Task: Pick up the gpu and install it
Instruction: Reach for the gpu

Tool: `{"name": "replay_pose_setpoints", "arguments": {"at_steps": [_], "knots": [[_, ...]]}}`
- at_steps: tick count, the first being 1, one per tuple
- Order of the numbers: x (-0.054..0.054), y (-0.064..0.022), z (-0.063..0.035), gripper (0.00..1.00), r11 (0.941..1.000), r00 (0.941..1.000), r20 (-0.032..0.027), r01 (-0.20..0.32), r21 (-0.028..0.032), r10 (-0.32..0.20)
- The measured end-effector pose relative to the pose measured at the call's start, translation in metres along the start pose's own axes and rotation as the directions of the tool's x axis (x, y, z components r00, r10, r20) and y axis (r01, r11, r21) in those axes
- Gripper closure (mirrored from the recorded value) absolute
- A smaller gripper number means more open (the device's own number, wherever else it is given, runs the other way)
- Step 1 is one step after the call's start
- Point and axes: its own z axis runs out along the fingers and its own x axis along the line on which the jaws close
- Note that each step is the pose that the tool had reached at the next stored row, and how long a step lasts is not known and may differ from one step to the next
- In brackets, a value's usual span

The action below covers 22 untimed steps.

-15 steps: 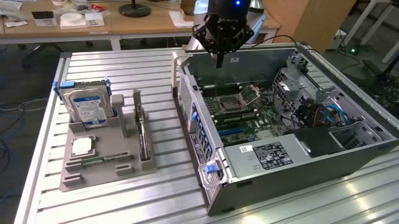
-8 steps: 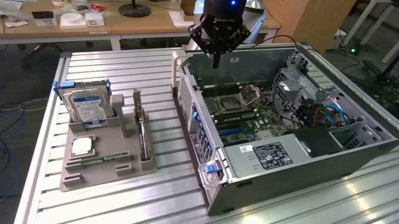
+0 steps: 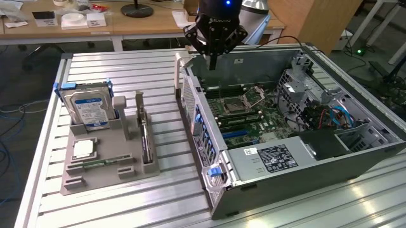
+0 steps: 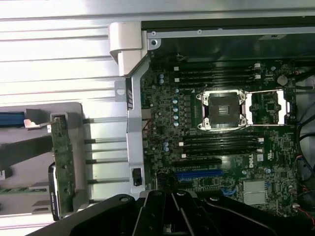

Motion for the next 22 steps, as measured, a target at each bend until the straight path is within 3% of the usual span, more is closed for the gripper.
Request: {"name": "replay_pose_setpoints", "arguments": {"at_steps": [22], "knots": [[0.06, -0.0045, -0.0014, 0.89, 1.0, 1.0, 0.0, 0.0, 0.0, 0.0]]}}
